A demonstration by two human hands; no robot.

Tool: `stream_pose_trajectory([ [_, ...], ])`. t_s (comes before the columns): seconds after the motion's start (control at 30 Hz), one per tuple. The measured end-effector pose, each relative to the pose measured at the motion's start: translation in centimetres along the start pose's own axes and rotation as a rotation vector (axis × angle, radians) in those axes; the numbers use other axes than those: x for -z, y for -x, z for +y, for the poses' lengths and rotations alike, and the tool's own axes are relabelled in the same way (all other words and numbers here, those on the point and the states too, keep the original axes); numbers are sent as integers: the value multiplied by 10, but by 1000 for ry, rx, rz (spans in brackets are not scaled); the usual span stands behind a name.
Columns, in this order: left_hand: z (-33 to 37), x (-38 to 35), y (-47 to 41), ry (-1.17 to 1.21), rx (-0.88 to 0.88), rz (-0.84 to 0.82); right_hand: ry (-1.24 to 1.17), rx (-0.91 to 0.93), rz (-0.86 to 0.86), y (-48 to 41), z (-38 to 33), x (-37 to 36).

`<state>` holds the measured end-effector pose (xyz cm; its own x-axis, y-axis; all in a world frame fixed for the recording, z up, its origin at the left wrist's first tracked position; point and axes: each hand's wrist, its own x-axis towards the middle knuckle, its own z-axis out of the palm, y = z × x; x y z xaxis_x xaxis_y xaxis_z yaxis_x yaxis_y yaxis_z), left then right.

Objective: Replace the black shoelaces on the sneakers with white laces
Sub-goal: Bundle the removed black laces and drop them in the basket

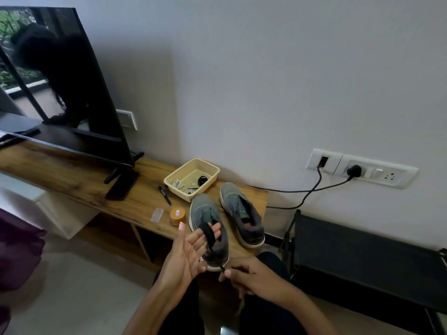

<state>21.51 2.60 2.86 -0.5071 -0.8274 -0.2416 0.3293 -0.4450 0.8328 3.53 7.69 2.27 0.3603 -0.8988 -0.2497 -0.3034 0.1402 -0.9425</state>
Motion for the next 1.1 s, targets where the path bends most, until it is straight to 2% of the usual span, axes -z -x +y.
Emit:
stream_pose_trajectory([
  [0.17,-16,11,-6,-358,64,46,68,90,48,12,-37,20],
  [0.33,-17,1,-4,-446,167,-38,-15,193,205,-6,-50,40],
  [0.4,-14,-2,3,-413,113,-68,-76,180,246,-16,-40,39],
  [0.57,-10,0,3,-137,57,-41,-85,50,296,-21,0,17],
  [0.73,-15,2,-2,39,35,12,2,-26,139,-11,16,-15],
  [0.87,-24,12,-9,-176,34,100,200,30,48,-2,-6,-5],
  [0.97,-26,16,-12,-417,129,111,304,103,88,1,-35,13],
  [1.03,-24,13,-12,-510,207,64,363,163,136,-3,-46,27],
  [1.1,-19,5,-8,-507,231,-1,340,184,179,-11,-47,38],
])
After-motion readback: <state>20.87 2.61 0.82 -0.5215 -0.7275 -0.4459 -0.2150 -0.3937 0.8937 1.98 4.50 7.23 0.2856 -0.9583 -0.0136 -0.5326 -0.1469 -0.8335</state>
